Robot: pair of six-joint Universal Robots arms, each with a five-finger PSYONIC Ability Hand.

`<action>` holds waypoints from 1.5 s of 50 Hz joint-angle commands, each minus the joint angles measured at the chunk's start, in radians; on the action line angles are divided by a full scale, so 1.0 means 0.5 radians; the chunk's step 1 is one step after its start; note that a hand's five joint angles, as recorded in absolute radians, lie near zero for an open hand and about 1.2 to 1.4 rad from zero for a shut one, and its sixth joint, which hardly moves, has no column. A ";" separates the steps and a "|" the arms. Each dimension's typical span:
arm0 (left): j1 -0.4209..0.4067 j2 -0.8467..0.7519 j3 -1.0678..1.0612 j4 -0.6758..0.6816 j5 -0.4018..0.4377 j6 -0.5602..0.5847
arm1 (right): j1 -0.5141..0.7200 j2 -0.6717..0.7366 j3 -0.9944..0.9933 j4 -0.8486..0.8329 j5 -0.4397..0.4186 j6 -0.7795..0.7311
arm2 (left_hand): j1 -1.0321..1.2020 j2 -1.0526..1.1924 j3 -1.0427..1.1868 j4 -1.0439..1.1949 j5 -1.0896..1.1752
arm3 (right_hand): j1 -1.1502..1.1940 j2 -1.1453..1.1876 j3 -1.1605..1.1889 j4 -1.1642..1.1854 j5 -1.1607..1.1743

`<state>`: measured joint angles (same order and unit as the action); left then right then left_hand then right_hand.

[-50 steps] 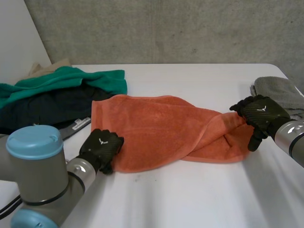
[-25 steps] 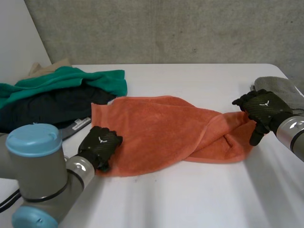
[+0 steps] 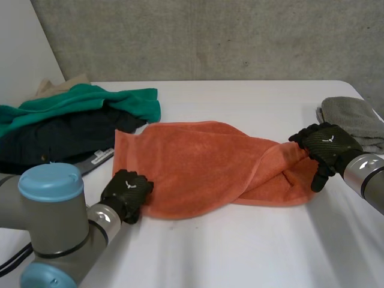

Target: Fold the laundry.

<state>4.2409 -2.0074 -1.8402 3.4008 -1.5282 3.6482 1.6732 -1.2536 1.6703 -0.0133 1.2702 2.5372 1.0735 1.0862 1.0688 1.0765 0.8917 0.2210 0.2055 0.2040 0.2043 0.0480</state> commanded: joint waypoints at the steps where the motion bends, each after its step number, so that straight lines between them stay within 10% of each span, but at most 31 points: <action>1: 0.026 -0.023 0.118 0.095 -0.024 0.018 | -0.002 0.047 -0.097 -0.001 -0.003 -0.009 | 0.646 0.620 0.655 0.640 0.660 | -0.093 -0.062 -0.059 -0.060 -0.096; 20: -0.005 0.631 0.327 0.083 -0.015 -0.176 | -0.076 1.114 -1.674 0.781 -0.135 -0.070 | 0.646 0.620 0.655 0.640 0.660 | 0.003 0.034 0.037 0.037 0.000; 29: -0.002 0.631 0.391 0.086 -0.015 -0.179 | -0.076 1.387 -1.969 0.800 -0.114 -0.101 | 0.646 0.620 0.655 0.640 0.660 | 1.733 1.764 1.767 1.766 1.730; 31: 0.007 0.634 0.410 0.086 -0.015 -0.182 | -0.070 1.354 -1.963 0.809 -0.117 -0.092 | 0.646 0.620 0.655 0.640 0.660 | 2.350 2.381 2.384 2.383 2.347; 41: 0.053 0.723 0.523 0.068 -0.030 -0.203 | -0.110 0.471 -1.466 0.800 -0.129 -0.172 | 0.646 0.620 0.655 0.640 0.660 | 2.351 2.382 2.385 2.384 2.347; 49: 0.256 0.741 0.569 -0.282 -0.012 -0.225 | -0.312 -0.277 -0.970 0.999 -0.153 -0.827 | 0.646 0.620 0.655 0.640 0.660 | 2.351 2.382 2.385 2.384 2.347; 59: 0.311 0.306 0.732 -0.647 0.053 -0.225 | -0.303 -0.282 -0.806 1.027 -0.141 -1.101 | 0.646 0.620 0.655 0.640 0.660 | 2.351 2.382 2.385 2.384 2.347; 67: 0.283 -0.151 1.535 -0.482 0.056 -0.252 | -0.150 0.184 -1.140 0.280 0.076 -0.698 | 0.646 0.620 0.655 0.640 0.660 | 2.351 2.382 2.385 2.384 2.347; 75: 0.314 -0.149 1.944 0.337 0.041 -0.470 | -0.002 0.197 -1.117 -0.917 0.439 -0.200 | 0.646 0.620 0.655 0.640 0.660 | 2.351 2.382 2.385 2.384 2.347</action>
<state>4.3873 -2.1041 -0.9509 3.2881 -1.4987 3.4849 1.6253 -1.1500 1.0810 -0.0650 1.3834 2.2765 1.1245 1.1961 1.1924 1.1991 0.9871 1.1050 1.1685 1.1858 1.1976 0.9837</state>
